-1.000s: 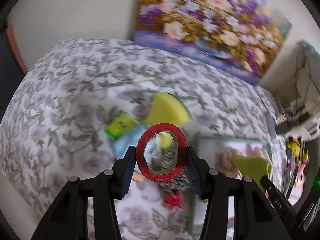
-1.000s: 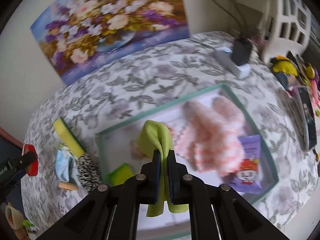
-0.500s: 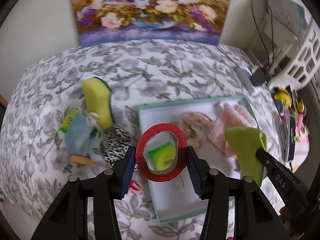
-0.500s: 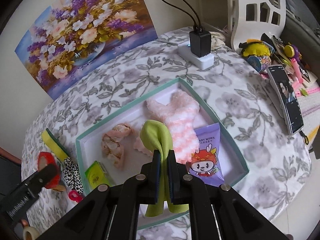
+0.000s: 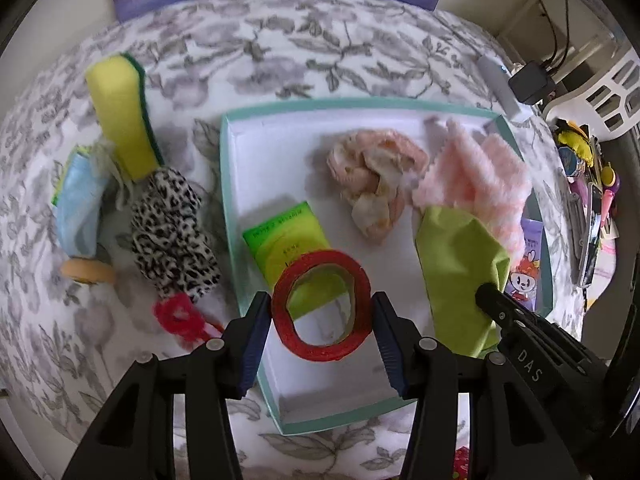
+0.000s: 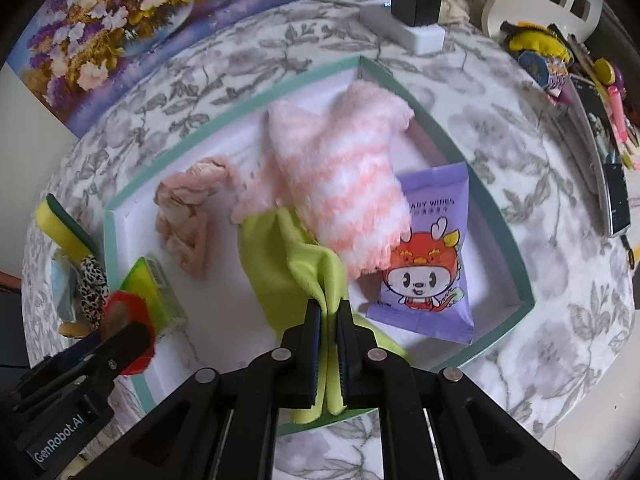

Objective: Organize soft objects
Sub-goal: 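Carry the tape roll with left tool while right tool carries green cloth over tray, then open left tool to drop the tape roll while right tool releases the green cloth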

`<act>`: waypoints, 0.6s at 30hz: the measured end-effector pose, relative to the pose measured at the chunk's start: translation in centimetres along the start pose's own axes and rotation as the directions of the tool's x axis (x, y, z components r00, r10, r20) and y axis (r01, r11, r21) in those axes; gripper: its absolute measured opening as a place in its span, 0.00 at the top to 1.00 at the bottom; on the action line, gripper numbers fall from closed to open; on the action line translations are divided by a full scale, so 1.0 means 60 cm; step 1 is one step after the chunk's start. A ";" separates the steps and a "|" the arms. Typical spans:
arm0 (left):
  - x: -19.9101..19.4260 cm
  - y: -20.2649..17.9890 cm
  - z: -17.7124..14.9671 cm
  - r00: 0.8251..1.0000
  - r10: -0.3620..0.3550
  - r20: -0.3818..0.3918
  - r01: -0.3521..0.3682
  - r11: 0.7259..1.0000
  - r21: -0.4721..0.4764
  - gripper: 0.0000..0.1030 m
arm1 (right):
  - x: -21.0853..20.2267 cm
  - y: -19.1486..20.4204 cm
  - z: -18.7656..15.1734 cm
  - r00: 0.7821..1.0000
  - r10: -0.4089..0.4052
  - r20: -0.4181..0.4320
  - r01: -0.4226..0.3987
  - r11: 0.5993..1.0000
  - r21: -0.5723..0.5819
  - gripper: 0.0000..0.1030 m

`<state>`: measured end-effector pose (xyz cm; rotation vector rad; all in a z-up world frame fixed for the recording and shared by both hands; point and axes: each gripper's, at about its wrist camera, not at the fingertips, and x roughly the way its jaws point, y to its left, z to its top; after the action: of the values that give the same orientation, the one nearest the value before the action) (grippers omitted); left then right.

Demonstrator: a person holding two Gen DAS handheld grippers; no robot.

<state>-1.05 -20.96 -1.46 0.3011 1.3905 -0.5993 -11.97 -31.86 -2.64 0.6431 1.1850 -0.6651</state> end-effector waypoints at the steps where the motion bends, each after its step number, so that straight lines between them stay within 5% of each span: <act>1: 0.004 0.001 0.000 1.000 -0.008 -0.012 0.008 1.000 -0.006 0.44 | 0.001 0.000 -0.001 1.000 0.001 -0.003 -0.001 1.000 0.000 0.90; 3: 0.006 0.000 -0.002 1.000 -0.013 -0.017 0.013 1.000 -0.011 0.31 | 0.000 0.001 -0.002 1.000 0.000 -0.002 0.000 1.000 -0.003 0.90; 8: 0.000 0.004 -0.001 1.000 0.003 0.002 -0.003 1.000 -0.012 0.26 | -0.006 0.008 -0.001 1.000 -0.002 0.001 0.002 1.000 -0.016 0.89; 10: -0.004 0.006 0.000 1.000 0.015 0.007 -0.014 1.000 -0.018 0.25 | -0.006 0.014 0.002 1.000 -0.007 0.005 0.007 1.000 -0.024 0.82; 13: -0.012 0.014 0.005 0.999 0.042 0.026 -0.041 0.999 -0.024 0.25 | -0.011 0.021 0.003 1.000 -0.003 0.027 0.004 0.999 -0.034 0.48; 18: -0.025 0.035 0.012 0.996 0.077 0.056 -0.074 0.996 -0.051 0.25 | -0.013 0.030 0.003 0.999 0.003 0.041 -0.001 0.999 -0.051 0.24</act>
<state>0.62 -19.28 -0.20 0.2935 1.3306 -0.5074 -10.69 -30.74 -1.68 0.5855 1.1599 -0.6419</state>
